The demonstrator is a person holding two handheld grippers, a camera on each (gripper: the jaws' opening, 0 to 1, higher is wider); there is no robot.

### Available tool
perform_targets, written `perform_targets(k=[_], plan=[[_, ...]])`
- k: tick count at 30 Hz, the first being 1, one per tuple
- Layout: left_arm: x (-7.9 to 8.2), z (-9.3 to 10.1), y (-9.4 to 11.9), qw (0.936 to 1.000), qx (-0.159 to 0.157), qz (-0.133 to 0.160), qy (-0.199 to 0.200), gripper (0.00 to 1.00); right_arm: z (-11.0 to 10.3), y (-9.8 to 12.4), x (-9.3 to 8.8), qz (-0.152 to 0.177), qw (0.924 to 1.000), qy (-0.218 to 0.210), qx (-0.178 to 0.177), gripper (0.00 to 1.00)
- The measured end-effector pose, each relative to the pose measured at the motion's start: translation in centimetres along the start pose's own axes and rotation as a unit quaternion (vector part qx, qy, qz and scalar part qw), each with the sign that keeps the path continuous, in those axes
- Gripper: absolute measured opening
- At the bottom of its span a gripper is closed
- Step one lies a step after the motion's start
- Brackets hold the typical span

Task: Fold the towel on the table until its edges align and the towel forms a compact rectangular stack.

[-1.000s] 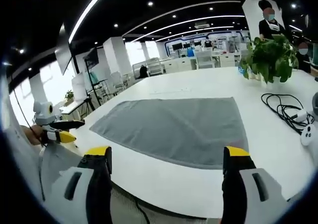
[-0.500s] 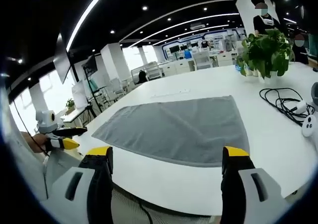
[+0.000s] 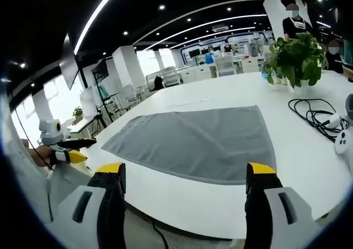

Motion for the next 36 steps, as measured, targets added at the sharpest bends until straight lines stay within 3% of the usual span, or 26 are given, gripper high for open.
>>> perform_targets(k=[16,20,27,36], plan=[[0.1,1.1,-0.2,0.9996,-0.021,-0.018,-0.004,0.97,-0.1,0.2,0.7,0.017,0.9996,-0.019,-0.016,0.89],[0.9,1.1,-0.4,0.9995,-0.024,-0.017,0.012,0.97,-0.4,0.2,1.0,0.017,0.9996,-0.017,-0.014,0.90],[2.9,0.8,-2.0,0.9993,-0.035,-0.004,-0.008,0.97,0.4,-0.2,2.6,0.038,0.9988,-0.026,-0.018,0.90],[5.3,3.8,-5.8,0.9941,-0.093,0.011,-0.055,0.95,2.1,-1.0,4.8,0.046,0.9988,-0.006,-0.015,0.90]])
Point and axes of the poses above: the point that each gripper's makers call its tool centre point, and the gripper's own axes: y roughly backward along the fingers, z roughly to its right, x roughly out of its top, the point moved 1 cm from there along y, roughly backward along the fingers, and after that the axes turned 11 degrees about z, right-handed, at the moved point
